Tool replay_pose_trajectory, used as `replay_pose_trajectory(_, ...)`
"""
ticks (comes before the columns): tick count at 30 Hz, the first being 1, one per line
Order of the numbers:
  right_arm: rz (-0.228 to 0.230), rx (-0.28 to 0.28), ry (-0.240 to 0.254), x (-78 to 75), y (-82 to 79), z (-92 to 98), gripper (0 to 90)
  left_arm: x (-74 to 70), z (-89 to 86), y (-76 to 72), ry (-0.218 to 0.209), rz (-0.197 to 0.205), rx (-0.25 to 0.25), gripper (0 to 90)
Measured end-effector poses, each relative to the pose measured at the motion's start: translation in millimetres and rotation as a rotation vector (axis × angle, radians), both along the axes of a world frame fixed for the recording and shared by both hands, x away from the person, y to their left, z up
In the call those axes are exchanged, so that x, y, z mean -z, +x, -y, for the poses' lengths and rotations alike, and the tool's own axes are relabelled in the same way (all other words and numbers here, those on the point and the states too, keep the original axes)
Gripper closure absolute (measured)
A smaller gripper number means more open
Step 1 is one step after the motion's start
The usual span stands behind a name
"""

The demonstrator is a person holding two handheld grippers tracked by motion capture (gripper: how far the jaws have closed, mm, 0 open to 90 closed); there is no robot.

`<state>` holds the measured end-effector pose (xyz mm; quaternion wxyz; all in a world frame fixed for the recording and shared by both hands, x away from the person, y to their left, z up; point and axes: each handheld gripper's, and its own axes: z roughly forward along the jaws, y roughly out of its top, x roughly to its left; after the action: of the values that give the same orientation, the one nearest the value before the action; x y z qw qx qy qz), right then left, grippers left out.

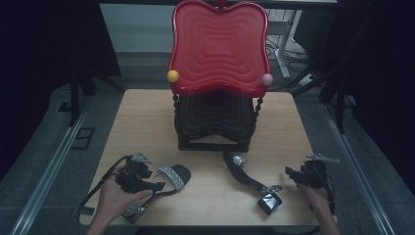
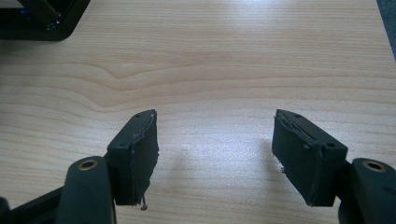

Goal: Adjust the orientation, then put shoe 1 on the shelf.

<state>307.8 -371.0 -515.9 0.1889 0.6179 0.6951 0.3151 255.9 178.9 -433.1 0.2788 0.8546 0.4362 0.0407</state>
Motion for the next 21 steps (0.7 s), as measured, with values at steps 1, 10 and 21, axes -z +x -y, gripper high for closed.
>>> replay_pose_trajectory(1,-0.001,0.004,0.001,-0.1,-0.2,0.5,31.7,-0.5,-6.3,0.3,-0.006,-0.002,-0.020,30.3)
replay_pose_trajectory(10,0.000,0.011,0.006,0.0,-1.8,3.5,31.7,18.4,-25.8,1.3,0.040,-0.079,-0.064,24.9)
replay_pose_trajectory(21,-0.013,0.010,-0.002,1.4,0.5,1.8,31.3,49.4,-12.7,7.7,0.180,-0.144,-0.036,21.1)
